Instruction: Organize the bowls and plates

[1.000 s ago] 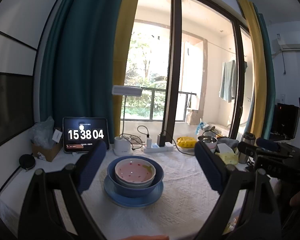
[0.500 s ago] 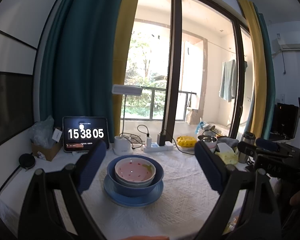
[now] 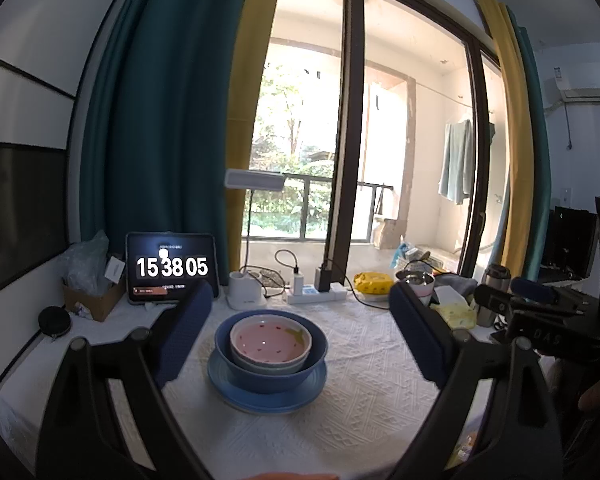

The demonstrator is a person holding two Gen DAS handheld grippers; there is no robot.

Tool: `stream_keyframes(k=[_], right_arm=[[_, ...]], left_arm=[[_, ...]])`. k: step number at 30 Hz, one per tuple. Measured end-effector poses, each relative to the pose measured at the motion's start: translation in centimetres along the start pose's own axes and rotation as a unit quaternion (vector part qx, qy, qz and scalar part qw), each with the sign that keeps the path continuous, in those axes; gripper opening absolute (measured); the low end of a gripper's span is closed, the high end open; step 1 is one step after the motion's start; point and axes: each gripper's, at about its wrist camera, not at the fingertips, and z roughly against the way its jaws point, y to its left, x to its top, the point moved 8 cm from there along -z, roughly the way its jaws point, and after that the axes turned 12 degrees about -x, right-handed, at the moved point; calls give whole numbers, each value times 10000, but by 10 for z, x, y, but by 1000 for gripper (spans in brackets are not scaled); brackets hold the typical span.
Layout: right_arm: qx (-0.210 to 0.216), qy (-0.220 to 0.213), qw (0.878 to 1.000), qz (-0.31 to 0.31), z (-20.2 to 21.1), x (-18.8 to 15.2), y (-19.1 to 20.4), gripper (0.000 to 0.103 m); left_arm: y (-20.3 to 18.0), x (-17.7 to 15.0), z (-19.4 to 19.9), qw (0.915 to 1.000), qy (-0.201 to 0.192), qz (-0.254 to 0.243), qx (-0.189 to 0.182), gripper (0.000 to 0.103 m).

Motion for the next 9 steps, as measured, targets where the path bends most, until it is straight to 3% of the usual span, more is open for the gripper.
stream_keyframes(k=[9], right_arm=[[21,10,10000,9,-1,-1,0,75]], left_arm=[[-3,-4,0,10000,34,-38,-29,91]])
